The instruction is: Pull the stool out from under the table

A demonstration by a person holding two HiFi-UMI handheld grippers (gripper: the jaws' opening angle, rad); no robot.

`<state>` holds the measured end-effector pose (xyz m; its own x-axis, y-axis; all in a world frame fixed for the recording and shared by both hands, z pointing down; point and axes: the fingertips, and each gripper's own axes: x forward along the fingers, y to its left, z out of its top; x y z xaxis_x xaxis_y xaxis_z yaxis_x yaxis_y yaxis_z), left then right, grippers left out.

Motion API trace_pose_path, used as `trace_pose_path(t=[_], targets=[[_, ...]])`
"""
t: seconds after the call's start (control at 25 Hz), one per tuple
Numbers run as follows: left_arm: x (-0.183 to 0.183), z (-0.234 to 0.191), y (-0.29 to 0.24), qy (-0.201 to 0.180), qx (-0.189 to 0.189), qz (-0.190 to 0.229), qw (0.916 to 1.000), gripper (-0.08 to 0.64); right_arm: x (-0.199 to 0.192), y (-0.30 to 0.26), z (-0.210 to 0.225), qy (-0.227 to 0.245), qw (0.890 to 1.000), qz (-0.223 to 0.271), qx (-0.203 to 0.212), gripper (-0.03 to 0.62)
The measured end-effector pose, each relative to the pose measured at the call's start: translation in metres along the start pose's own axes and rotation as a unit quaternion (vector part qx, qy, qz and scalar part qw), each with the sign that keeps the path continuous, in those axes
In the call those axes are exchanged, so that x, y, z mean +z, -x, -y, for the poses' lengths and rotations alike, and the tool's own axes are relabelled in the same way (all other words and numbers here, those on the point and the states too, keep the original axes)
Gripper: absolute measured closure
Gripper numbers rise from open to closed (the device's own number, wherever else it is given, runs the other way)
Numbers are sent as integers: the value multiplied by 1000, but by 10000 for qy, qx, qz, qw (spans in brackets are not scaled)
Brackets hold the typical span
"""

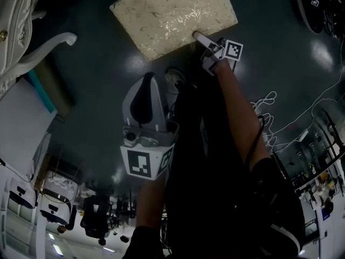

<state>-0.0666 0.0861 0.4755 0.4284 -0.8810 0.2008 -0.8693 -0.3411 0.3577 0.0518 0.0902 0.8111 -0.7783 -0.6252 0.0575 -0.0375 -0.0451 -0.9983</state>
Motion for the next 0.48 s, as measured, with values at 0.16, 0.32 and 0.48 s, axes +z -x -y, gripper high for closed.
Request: trace_pose_path(t=[0.16, 0.32, 0.48], targets=[[-1, 0, 5, 5, -15, -15, 10000, 551, 0, 1, 1, -34, 9999, 107, -10, 100], [1, -1, 11, -9, -21, 8, 10000, 552, 0, 1, 0, -75, 9997, 243, 35, 78], [4, -4, 16, -3, -24, 36, 10000, 552, -2, 2, -4, -103, 9992, 390, 62, 71]])
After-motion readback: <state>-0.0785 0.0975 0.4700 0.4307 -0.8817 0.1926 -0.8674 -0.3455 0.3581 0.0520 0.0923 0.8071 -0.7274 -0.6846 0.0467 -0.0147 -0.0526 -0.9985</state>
